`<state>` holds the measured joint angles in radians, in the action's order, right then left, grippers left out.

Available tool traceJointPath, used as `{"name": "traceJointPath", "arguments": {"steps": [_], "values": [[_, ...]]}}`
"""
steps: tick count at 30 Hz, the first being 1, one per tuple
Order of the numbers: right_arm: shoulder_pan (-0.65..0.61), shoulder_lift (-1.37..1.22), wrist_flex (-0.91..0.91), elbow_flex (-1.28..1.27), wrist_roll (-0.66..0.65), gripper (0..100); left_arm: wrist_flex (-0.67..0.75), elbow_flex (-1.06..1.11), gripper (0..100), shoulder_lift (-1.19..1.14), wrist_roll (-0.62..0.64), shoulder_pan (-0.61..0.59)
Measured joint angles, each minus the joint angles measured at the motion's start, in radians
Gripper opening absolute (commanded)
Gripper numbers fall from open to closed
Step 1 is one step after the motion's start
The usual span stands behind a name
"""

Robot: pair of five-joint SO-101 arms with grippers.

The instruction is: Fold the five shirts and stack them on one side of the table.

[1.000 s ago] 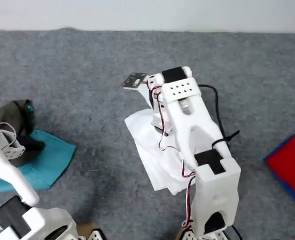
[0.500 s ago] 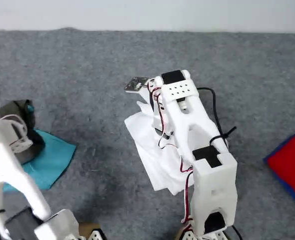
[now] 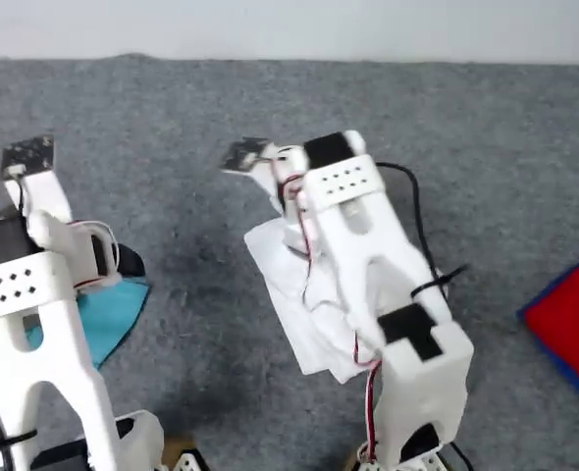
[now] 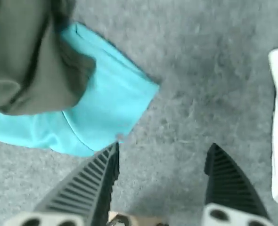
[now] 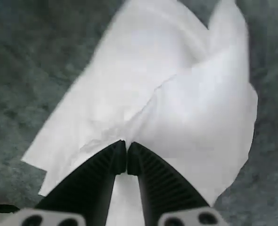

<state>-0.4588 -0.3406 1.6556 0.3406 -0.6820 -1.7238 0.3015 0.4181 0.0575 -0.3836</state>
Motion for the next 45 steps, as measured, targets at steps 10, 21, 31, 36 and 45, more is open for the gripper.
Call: {"name": "traceJointPath", "arguments": {"steps": [10, 21, 31, 36, 45], "values": [[-0.269, 0.29, 0.049, 0.0, -0.002, 1.0, 0.0, 0.064, 28, 0.0, 0.0, 0.0], [0.011, 0.586, 0.038, -0.006, -0.009, 1.0, 0.0, 0.064, 28, 0.0, 0.0, 0.003], [0.62, 0.391, -0.298, -0.104, -0.044, 1.8, 0.0, 0.064, 28, 0.0, 0.0, 0.003], [0.756, 0.213, -0.334, -0.109, -0.037, 20.3, 0.0, 0.064, 28, 0.0, 0.0, 0.003], [0.764, 0.11, -0.167, -0.018, 0.115, 33.2, 0.0, 0.064, 28, 0.0, 0.0, 0.003]]}}
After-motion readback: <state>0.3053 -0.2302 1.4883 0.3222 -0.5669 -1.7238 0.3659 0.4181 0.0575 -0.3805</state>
